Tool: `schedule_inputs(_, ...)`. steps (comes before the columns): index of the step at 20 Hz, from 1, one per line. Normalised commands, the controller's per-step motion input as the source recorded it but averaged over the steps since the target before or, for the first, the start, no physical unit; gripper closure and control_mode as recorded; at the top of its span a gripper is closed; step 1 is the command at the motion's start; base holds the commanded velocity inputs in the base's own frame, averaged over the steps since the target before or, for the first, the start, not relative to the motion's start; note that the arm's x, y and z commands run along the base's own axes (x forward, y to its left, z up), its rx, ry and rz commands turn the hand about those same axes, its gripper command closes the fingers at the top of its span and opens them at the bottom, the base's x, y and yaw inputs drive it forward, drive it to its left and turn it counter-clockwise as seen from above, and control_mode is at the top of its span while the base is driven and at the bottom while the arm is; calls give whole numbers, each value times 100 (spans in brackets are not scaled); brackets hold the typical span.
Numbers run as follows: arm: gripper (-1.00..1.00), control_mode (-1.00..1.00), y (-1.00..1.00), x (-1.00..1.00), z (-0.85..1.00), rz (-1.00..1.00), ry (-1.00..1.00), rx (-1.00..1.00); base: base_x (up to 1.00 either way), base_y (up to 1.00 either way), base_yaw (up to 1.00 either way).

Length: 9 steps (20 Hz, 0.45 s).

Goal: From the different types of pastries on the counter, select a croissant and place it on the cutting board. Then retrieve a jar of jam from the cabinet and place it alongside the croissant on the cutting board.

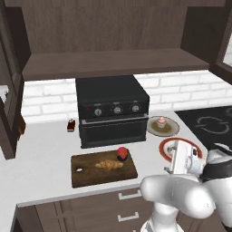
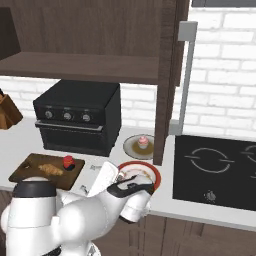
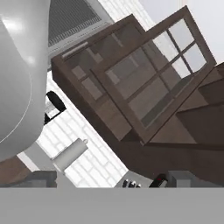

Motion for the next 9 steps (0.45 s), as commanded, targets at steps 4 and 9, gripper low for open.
schedule_inputs(4, -100, -100, -19, -22, 1, 1, -4, 10, 0, 0, 0)
schedule_inputs(9, -100, -100, -2, 0, 0, 1, 0, 0, 0, 0, 0)
